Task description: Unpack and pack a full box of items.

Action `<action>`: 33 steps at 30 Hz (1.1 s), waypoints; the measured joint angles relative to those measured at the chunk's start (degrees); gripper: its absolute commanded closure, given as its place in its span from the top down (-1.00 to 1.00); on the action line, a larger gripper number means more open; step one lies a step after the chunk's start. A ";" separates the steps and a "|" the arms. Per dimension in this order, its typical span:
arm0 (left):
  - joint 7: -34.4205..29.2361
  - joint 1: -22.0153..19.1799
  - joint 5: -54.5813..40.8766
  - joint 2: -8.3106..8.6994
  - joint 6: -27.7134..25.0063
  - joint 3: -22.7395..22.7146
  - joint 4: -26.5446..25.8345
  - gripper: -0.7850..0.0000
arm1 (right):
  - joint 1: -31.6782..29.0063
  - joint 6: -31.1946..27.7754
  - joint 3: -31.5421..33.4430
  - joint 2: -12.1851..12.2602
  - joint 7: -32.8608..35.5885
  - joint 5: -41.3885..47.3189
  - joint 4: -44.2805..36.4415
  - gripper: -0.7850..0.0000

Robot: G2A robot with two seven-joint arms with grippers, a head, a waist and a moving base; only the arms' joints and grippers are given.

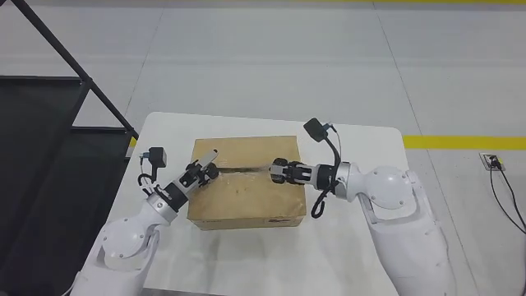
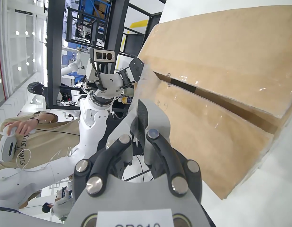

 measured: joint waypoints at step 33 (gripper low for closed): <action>0.05 -1.88 -0.47 0.30 0.18 0.30 1.26 1.00 | 5.15 13.00 -0.97 1.73 0.52 7.90 8.37 -1.00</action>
